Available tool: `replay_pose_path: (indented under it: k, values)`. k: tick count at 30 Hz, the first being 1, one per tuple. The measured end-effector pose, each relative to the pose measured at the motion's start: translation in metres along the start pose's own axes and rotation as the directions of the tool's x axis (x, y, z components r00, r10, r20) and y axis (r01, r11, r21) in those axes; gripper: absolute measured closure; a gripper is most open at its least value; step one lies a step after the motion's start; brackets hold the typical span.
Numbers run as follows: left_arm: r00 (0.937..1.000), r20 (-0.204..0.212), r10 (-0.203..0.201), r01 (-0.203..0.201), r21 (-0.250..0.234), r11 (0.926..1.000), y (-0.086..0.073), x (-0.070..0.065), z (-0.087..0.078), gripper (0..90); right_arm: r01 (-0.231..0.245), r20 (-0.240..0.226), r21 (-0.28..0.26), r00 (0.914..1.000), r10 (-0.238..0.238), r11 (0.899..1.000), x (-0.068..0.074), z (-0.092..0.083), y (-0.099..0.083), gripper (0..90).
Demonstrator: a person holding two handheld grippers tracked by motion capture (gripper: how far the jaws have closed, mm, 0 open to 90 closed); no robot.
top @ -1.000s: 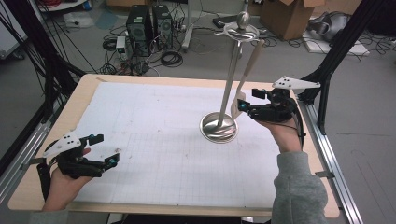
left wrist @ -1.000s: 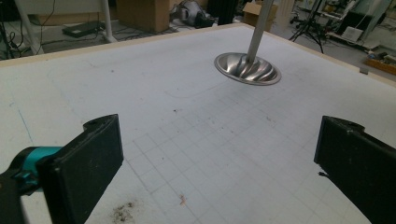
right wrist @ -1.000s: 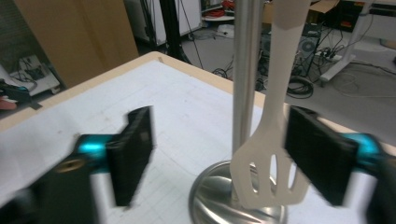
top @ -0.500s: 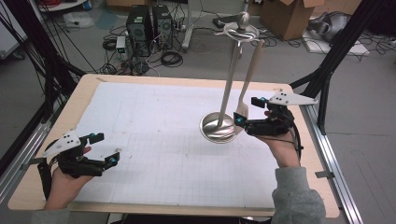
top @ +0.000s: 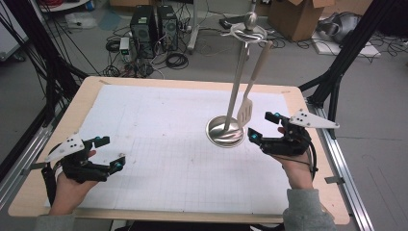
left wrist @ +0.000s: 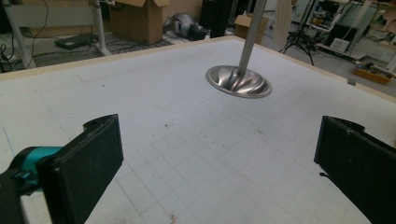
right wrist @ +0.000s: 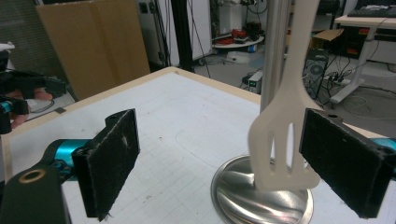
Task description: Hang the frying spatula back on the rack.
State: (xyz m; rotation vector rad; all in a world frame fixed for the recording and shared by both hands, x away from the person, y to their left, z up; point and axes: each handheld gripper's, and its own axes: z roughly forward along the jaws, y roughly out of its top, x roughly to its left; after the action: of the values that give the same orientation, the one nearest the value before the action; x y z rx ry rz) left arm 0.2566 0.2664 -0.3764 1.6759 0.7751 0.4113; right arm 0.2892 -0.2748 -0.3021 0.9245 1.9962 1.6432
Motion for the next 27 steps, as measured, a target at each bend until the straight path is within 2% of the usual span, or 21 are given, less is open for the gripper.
replay_pose_path:
  k: [9, 18, 27]
  values:
    - [0.9997, -0.025, 0.001, -0.001, 0.005, 1.0000, -0.002, 0.001, -0.001, 1.7, -0.041, 0.014, -0.056, 0.9990, 0.042, 0.998, -0.003, -0.019, -0.020, 11.5]
    - [0.9995, -0.031, 0.004, -0.004, 0.008, 1.0000, -0.002, 0.000, -0.002, 1.7, -0.036, 0.054, -0.051, 0.9978, 0.039, 0.998, -0.001, -0.033, -0.044, 11.4]
    - [0.9993, -0.036, 0.004, -0.004, 0.009, 0.9999, -0.003, 0.000, -0.003, 1.7, -0.068, 0.087, -0.037, 0.9937, 0.071, 0.997, -0.005, -0.046, -0.066, 11.4]
